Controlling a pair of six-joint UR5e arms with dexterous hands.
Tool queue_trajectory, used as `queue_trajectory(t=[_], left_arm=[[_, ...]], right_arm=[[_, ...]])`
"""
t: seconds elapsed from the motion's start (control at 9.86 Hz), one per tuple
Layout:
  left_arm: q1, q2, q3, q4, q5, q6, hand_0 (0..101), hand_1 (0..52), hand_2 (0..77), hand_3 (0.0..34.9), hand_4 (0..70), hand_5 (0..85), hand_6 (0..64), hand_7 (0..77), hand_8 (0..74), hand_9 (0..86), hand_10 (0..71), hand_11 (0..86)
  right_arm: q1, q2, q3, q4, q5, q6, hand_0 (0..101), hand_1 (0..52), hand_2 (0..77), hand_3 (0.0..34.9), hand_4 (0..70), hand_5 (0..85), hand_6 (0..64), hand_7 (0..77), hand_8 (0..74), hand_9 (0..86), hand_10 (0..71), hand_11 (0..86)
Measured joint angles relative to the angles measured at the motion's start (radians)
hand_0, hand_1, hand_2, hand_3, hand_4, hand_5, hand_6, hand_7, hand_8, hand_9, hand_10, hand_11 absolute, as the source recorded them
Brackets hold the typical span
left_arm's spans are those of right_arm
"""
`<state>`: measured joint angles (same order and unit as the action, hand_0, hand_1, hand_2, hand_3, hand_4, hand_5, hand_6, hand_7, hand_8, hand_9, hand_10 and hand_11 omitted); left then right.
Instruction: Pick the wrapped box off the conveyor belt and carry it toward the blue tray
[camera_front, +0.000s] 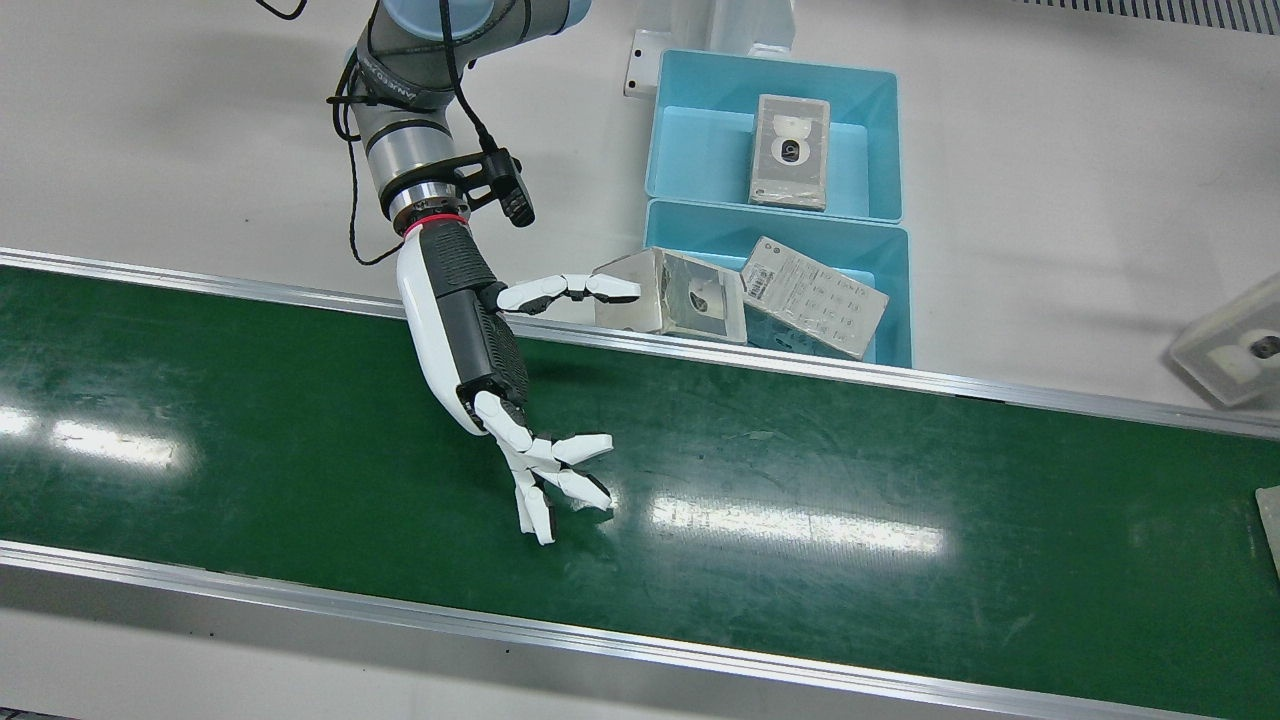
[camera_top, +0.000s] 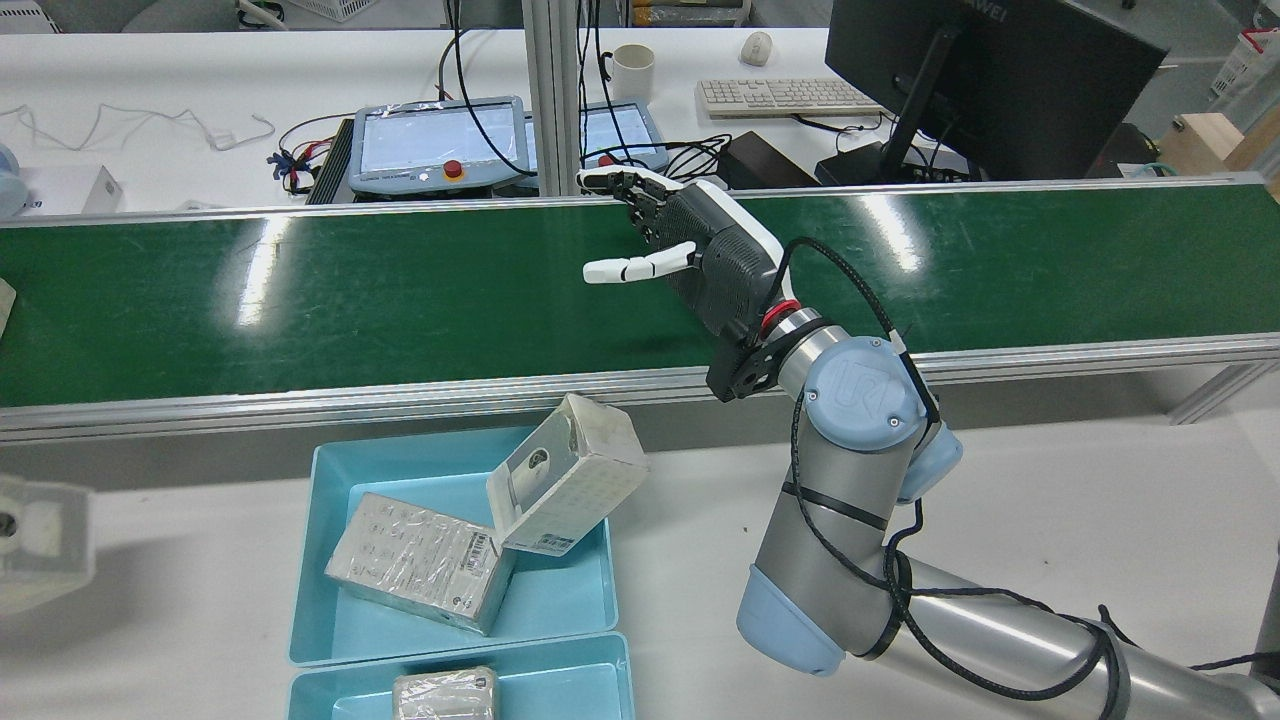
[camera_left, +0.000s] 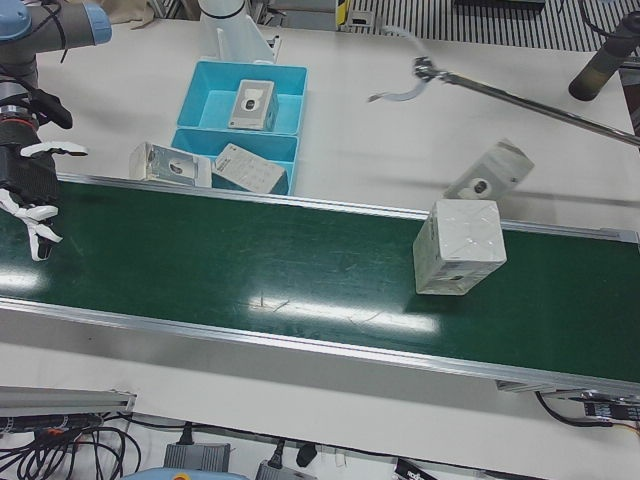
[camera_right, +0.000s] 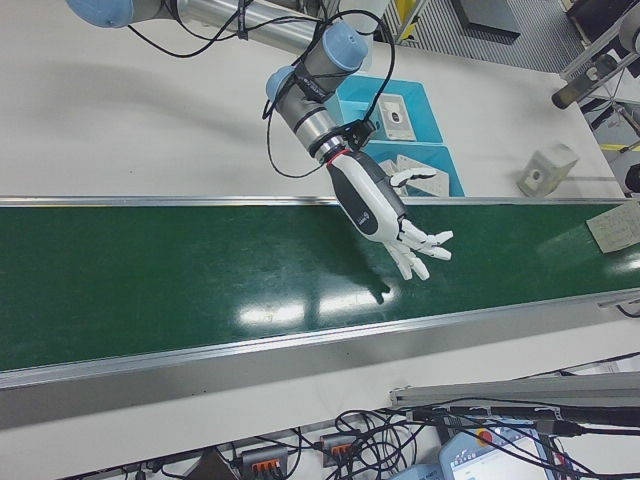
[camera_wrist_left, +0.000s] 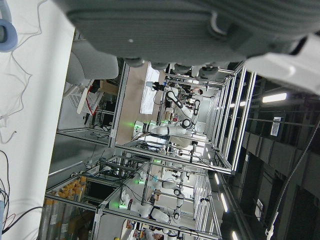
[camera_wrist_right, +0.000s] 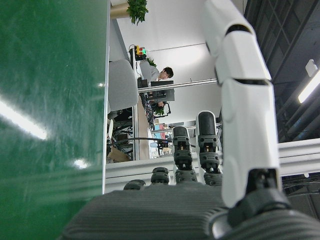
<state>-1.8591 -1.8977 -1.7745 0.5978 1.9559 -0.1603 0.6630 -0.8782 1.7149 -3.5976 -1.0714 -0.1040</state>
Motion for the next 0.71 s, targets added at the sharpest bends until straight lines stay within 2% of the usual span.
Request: queue_trajectory(t=[0.1, 0.2, 0.3, 0.41, 0.51, 0.61, 0.71], left_arm=[[0.0, 0.0, 0.0, 0.0, 0.0, 0.0, 0, 0.0, 0.5, 0.0, 0.0, 1.1, 0.5, 0.0, 0.5, 0.5, 0.5, 0.5], [0.0, 0.0, 0.0, 0.0, 0.0, 0.0, 0, 0.0, 0.5, 0.0, 0.0, 1.1, 0.5, 0.0, 0.5, 0.5, 0.5, 0.5], [0.0, 0.0, 0.0, 0.0, 0.0, 0.0, 0, 0.0, 0.5, 0.0, 0.0, 1.1, 0.5, 0.5, 0.5, 0.5, 0.5, 0.5], [0.0, 0.0, 0.0, 0.0, 0.0, 0.0, 0, 0.0, 0.5, 0.0, 0.0, 1.1, 0.5, 0.0, 0.5, 0.0, 0.5, 0.5], [0.0, 0.0, 0.0, 0.0, 0.0, 0.0, 0, 0.0, 0.5, 0.0, 0.0, 1.1, 0.5, 0.0, 0.5, 0.0, 0.5, 0.5], [0.0, 0.0, 0.0, 0.0, 0.0, 0.0, 0, 0.0, 1.1, 0.0, 0.0, 1.1, 0.5, 0.0, 0.5, 0.0, 0.5, 0.5], [0.0, 0.0, 0.0, 0.0, 0.0, 0.0, 0, 0.0, 0.5, 0.0, 0.0, 1.1, 0.5, 0.5, 0.5, 0.5, 0.0, 0.5]], right_arm=[[0.01, 0.002, 0.009, -0.001, -0.004, 0.002, 50, 19.6, 18.0, 0.1, 18.5, 30.5, 10.4, 9.8, 2.7, 4.9, 0.0, 1.1], [0.022, 0.005, 0.026, -0.008, -0.01, 0.003, 54, 27.3, 28.4, 0.0, 21.8, 39.3, 12.5, 14.7, 4.4, 7.1, 0.0, 1.1], [0.032, 0.026, 0.038, -0.029, -0.013, 0.0, 55, 24.0, 34.4, 0.0, 23.5, 41.5, 13.1, 15.8, 4.4, 7.1, 0.0, 1.1], [0.037, 0.051, 0.03, -0.047, -0.015, -0.004, 55, 24.0, 34.4, 0.0, 23.5, 41.5, 13.1, 15.8, 4.4, 7.1, 0.0, 1.1], [0.039, 0.069, 0.015, -0.058, -0.016, -0.009, 55, 24.5, 28.4, 0.0, 21.8, 37.6, 13.1, 14.2, 4.4, 7.1, 0.0, 1.1], [0.04, 0.075, 0.0, -0.063, -0.016, -0.011, 55, 24.5, 28.4, 0.0, 21.8, 37.6, 13.1, 14.2, 4.4, 7.1, 0.0, 1.1], [0.041, 0.077, -0.021, -0.057, -0.018, -0.011, 52, 20.2, 20.2, 0.0, 18.0, 31.1, 10.4, 10.4, 2.2, 3.3, 0.0, 1.1]])
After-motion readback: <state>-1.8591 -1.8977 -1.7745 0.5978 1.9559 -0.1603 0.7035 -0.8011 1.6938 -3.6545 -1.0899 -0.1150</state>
